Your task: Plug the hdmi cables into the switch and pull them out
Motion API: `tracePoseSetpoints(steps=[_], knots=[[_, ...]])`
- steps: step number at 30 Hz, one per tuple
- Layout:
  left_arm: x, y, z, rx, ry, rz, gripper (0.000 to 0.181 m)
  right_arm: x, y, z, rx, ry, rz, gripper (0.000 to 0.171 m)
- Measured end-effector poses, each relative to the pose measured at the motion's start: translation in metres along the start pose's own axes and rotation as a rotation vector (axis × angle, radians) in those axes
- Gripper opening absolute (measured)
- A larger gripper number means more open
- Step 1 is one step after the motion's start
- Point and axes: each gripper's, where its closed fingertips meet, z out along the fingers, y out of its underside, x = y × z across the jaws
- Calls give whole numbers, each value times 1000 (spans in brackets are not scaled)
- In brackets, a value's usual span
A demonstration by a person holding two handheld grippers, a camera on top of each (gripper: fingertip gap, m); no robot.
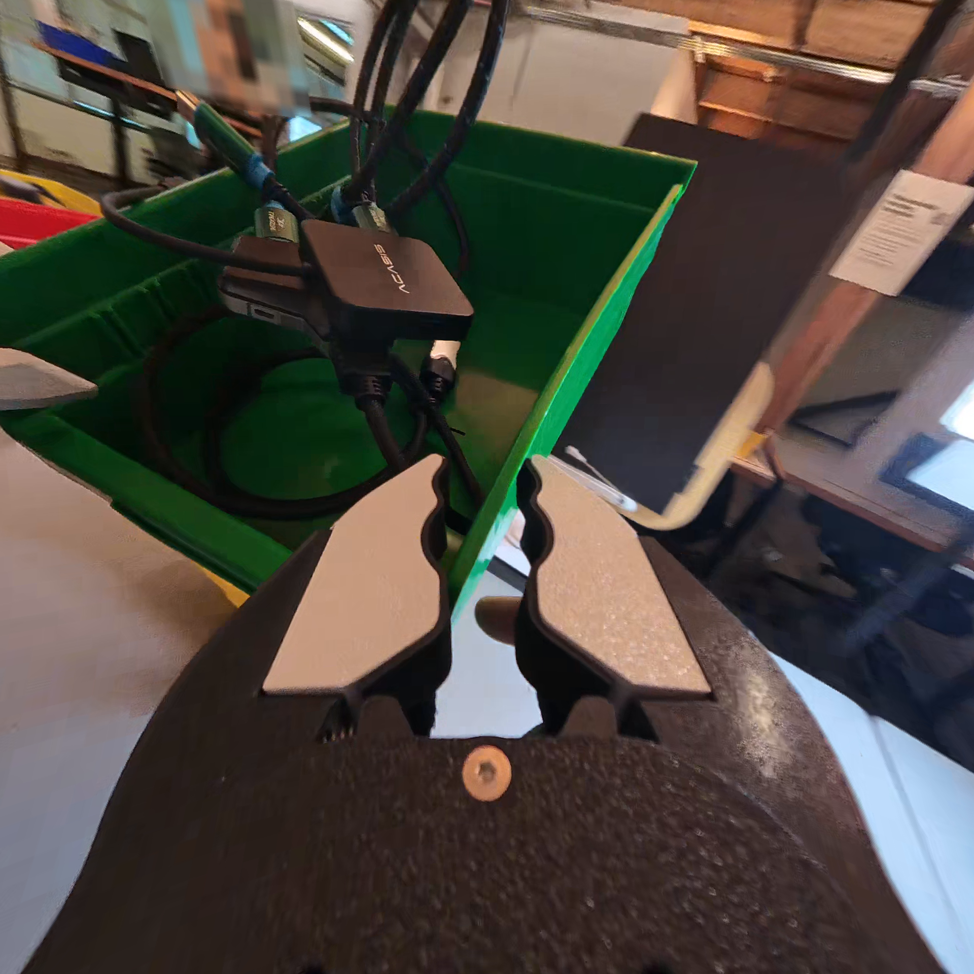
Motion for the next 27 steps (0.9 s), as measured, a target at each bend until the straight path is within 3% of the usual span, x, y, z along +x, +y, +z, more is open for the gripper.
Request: tracePoseSetpoints(steps=[6,14,17,21,24,27], knots=[[-58,71,-94,-147,-158,-88,35,-121,-9,70,-10,-251,56,24],[-74,189,-173,-390,-197,-231,35,-257,48,122,-149,-463,161,25],[-66,225,-173,-459,-149,-286,35,-276,80,127,-231,-478,180,25],[-41,261,-147,-504,-52,-348,35,-268,129,120,-359,-433,204,26],[-22,271,-121,-484,-5,-359,34,-255,163,99,-436,-404,202,34],[-11,266,-92,-414,21,-385,33,-232,171,73,-437,-396,103,45]])
